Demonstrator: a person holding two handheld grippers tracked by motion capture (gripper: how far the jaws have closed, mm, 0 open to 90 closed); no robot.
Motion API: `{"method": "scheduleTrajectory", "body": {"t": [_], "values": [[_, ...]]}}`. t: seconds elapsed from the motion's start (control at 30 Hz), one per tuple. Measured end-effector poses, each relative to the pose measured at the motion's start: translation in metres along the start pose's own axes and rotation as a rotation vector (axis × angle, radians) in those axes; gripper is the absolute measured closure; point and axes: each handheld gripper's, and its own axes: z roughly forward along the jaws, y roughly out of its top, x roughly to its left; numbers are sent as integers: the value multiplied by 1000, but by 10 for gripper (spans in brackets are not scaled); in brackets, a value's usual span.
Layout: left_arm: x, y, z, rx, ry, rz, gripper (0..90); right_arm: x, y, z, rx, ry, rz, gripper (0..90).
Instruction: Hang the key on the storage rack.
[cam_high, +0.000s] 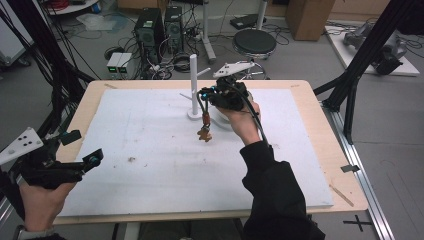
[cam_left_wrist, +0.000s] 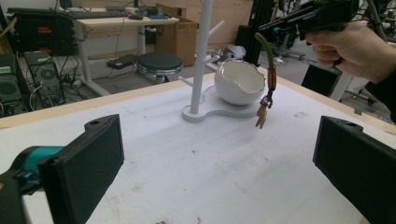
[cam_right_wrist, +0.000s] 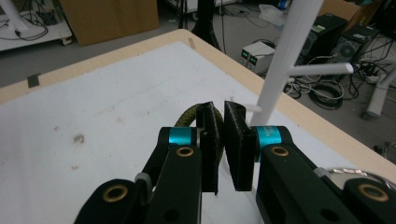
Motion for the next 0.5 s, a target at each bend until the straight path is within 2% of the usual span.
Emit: {"method": "scheduleTrajectory", "body": {"t": [0.17,0.33,0.37,0.4,0.5], "values": [[1,-2,1,5,-1,-3,23,-2,10,19,22,-6,-8,848],[2,-6,-1,9,10,-12,23,-8,13,34,34,-3,10,849],[3,-7,-2,8,16,-14,23,-11,18,44,53,-16,20,849],[3,-7,-3,9,22,-17,23,-11,18,44,53,-16,20,849],[5,-8,-6,5,29,-22,23,-19,23,59,80,-39,21,849]]}}
